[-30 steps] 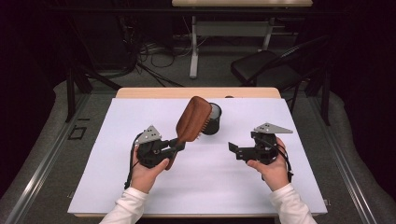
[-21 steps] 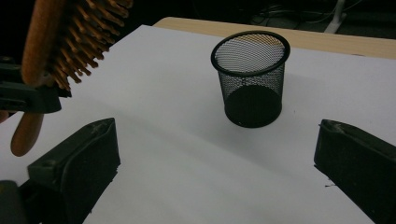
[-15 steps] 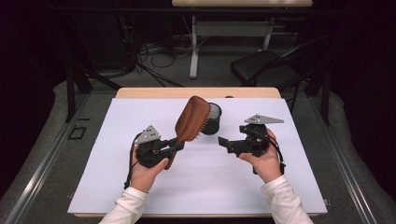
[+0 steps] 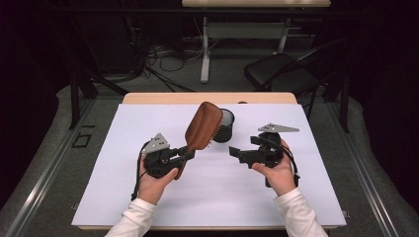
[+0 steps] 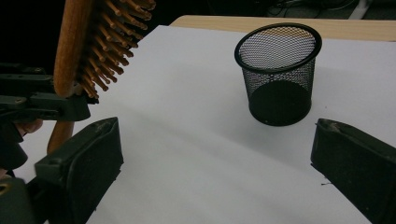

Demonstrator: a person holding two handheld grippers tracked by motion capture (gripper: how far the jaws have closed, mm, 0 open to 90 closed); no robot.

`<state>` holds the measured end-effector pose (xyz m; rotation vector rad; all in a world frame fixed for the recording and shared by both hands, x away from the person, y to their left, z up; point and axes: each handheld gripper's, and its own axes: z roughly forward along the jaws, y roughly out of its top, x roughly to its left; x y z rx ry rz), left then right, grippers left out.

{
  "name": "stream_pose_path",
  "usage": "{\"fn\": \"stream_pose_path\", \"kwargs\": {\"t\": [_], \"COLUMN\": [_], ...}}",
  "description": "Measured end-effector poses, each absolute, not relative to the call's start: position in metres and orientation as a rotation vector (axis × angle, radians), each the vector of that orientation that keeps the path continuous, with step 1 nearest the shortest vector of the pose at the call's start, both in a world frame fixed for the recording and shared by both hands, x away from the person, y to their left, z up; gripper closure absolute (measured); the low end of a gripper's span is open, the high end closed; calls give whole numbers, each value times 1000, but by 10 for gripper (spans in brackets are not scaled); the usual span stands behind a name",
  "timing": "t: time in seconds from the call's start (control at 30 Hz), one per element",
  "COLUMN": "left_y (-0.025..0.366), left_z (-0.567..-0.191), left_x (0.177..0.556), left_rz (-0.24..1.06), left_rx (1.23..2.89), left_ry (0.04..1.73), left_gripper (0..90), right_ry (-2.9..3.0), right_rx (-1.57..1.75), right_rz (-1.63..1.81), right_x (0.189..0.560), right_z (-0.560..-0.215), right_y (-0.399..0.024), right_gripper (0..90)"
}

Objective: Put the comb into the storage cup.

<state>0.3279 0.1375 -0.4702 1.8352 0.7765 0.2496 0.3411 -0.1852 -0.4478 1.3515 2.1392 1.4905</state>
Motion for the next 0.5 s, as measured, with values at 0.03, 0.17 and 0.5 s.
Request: {"fn": "stream_pose_path", "kwargs": {"t": [0.03, 0.17, 0.5], "left_y": [137, 135, 128], "left_z": [-471, -473, -480], "left_x": [328, 327, 325], "left_rz": [248, 246, 237], "left_rx": [1835, 1841, 1860], "left_ry": [778, 771, 746], "left_gripper": [725, 725, 725], "right_ry": [2140, 2128, 2150], "right_rx": [1359, 1381, 1440], "right_rz": [1505, 1572, 1610], "right_x": [341, 339, 338], "right_z": [-447, -444, -442], "right_y": [-185, -188, -189], "right_gripper": [16, 17, 23]}}
